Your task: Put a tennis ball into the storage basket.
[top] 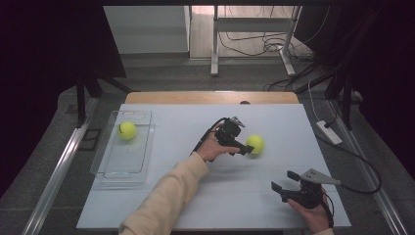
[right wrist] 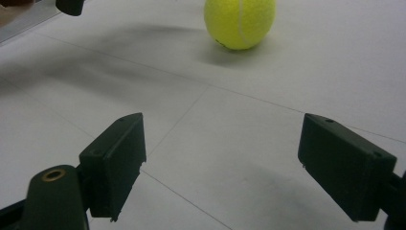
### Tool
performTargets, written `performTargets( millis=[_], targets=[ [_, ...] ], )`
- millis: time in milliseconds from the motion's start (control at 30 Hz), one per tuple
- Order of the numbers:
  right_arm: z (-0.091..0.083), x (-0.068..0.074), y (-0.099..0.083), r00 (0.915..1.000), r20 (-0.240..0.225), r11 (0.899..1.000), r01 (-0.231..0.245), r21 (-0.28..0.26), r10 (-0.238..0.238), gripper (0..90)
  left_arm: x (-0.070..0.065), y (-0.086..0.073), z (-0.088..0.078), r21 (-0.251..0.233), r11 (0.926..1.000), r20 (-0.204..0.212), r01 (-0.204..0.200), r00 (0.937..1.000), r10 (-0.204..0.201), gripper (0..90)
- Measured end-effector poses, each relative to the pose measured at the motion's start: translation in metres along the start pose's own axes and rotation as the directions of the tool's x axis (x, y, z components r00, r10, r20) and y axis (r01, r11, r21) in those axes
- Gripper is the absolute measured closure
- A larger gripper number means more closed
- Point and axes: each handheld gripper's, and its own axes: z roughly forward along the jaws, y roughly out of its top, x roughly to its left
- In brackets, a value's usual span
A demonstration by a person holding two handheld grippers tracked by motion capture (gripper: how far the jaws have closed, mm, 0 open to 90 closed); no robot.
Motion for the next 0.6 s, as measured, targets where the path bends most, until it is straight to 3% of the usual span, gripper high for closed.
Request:
performTargets(
  millis=[600],
  targets=[
    [-0.001,-0.001,0.000,1.0000,-0.002,1.000,-0.003,-0.003,0.003,16.5,-0.004,0.014,0.024,0.017,0.9999,0.010,0.001,1.0000,-0.002,10.6]
  ],
)
